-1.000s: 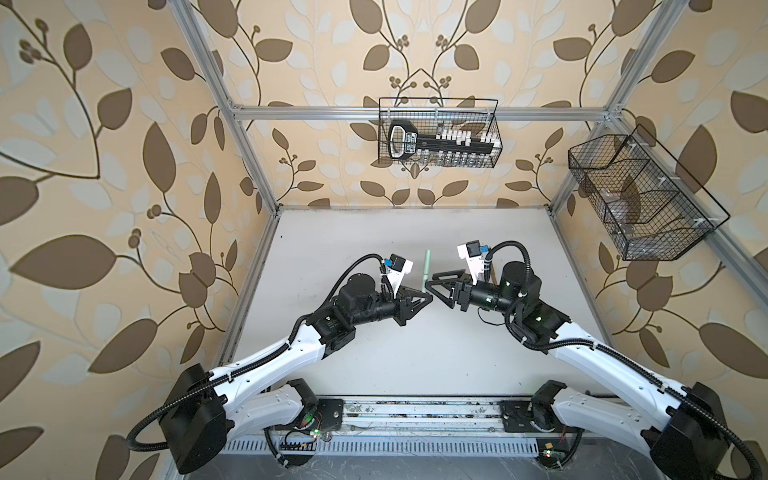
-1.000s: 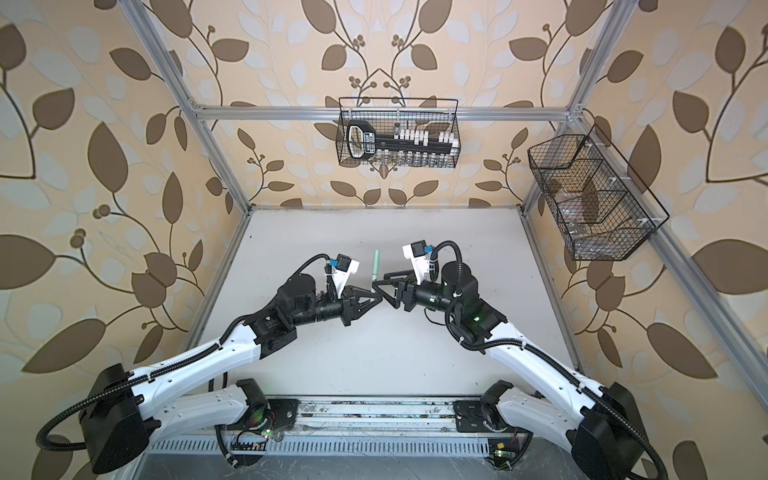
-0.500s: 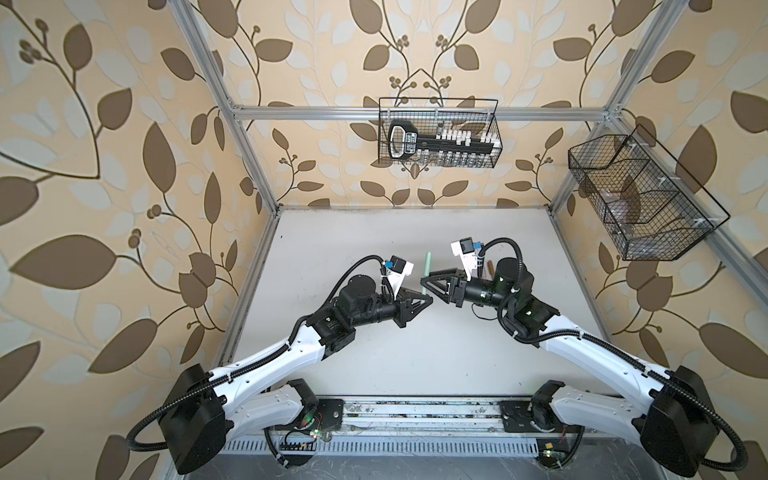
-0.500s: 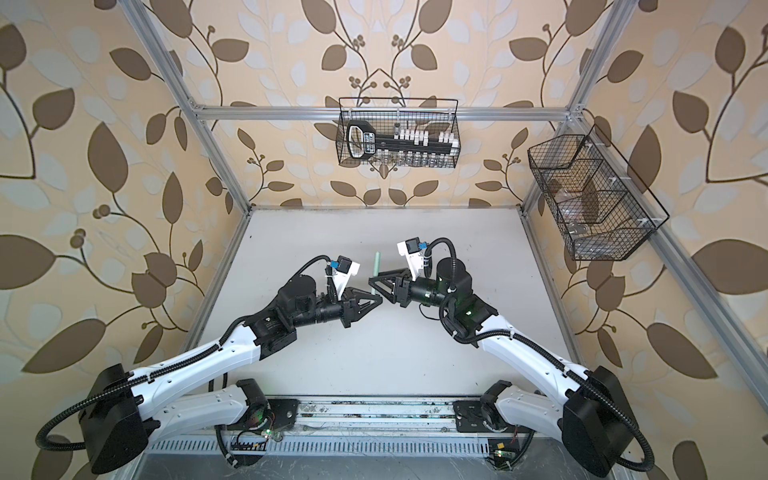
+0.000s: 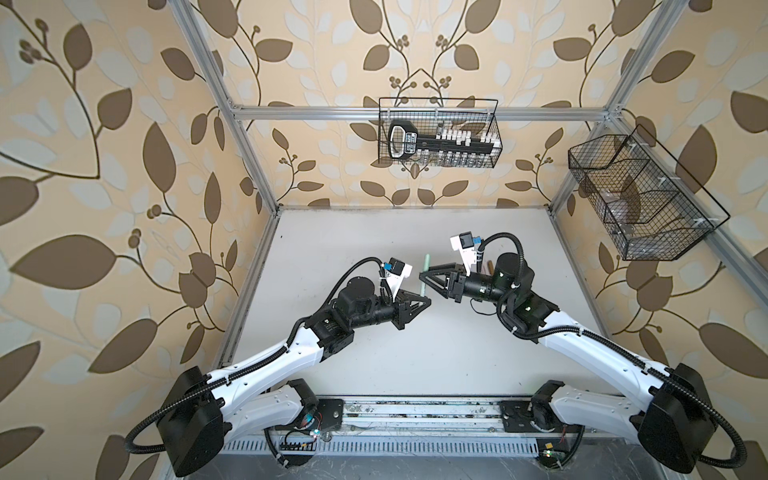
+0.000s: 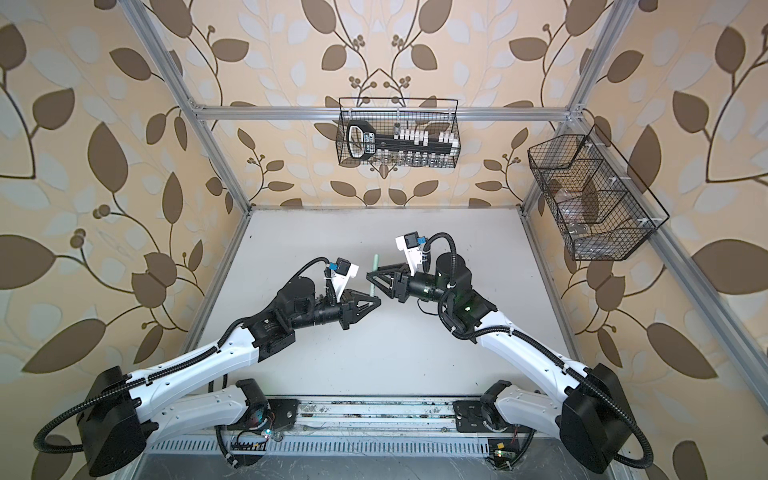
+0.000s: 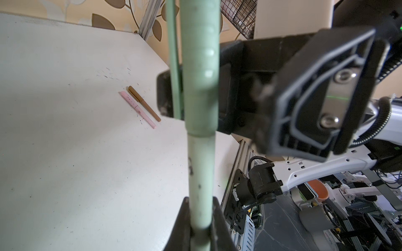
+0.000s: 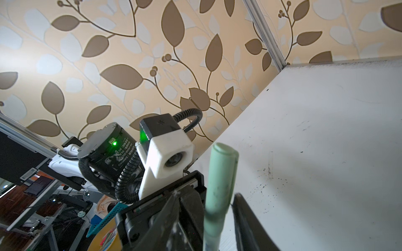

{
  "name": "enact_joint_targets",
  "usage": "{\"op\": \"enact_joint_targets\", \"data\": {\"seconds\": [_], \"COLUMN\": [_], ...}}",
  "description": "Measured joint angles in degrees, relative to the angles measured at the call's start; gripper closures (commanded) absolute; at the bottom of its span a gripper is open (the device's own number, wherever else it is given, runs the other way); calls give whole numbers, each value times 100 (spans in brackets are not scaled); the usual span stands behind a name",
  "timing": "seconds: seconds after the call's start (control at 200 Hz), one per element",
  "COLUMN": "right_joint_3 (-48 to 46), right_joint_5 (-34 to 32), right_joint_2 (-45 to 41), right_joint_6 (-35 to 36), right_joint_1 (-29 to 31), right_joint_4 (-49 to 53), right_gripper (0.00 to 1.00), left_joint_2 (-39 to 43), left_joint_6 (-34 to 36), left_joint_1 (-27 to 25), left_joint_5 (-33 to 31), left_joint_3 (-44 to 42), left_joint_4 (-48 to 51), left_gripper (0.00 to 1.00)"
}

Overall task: Insert the pens into the pen caps
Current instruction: 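Grip the capped pen with the right gripper while the left gripper opens, then lower the capped pen to the table with the right gripper while the left arm withdraws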

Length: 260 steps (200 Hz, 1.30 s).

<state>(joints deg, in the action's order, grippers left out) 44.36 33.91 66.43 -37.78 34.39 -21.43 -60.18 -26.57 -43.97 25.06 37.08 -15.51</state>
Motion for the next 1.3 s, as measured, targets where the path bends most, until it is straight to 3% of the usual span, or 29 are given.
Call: {"op": "enact_joint_targets", "data": {"seconds": [0.2, 0.33, 0.375, 0.465, 0.55, 0.685, 0.9, 1.02, 1.3], "right_joint_3": [24, 70, 114, 240, 407, 778, 1058, 1478, 2208], "right_joint_5": [20, 31, 17, 7, -74, -372, -800, -1453, -2953], "right_joint_2": [37, 37, 37, 37, 37, 37, 66, 461, 2087], "right_joint_6": [42, 55, 107, 179, 299, 553, 837, 1130, 1762], "right_joint_1": [0, 0, 0, 0, -15, -181, -833, -1134, -1272], "right_joint_4": [116, 219, 291, 555, 876, 1622, 2774, 3762, 5265], "right_gripper": [79, 96, 97, 100, 100, 100, 100, 100, 100], "left_joint_2": [4, 7, 11, 20, 63, 337, 1329, 1888, 2337], "left_joint_6": [94, 103, 107, 116, 151, 160, 133, 83, -365], "left_joint_1": [-11, -35, -35, -35, -35, -35, -35, -35, -33], "left_joint_5": [4, 0, -7, -35, -160, -533, -1665, -2538, -5125], "left_joint_3": [0, 0, -2, -2, -4, -109, -175, -173, -59], "left_joint_4": [37, 39, 48, 48, 170, 597, 1759, 2555, 4531], "left_gripper": [100, 100, 100, 74, 59, 55, 18, 2, 1]}}
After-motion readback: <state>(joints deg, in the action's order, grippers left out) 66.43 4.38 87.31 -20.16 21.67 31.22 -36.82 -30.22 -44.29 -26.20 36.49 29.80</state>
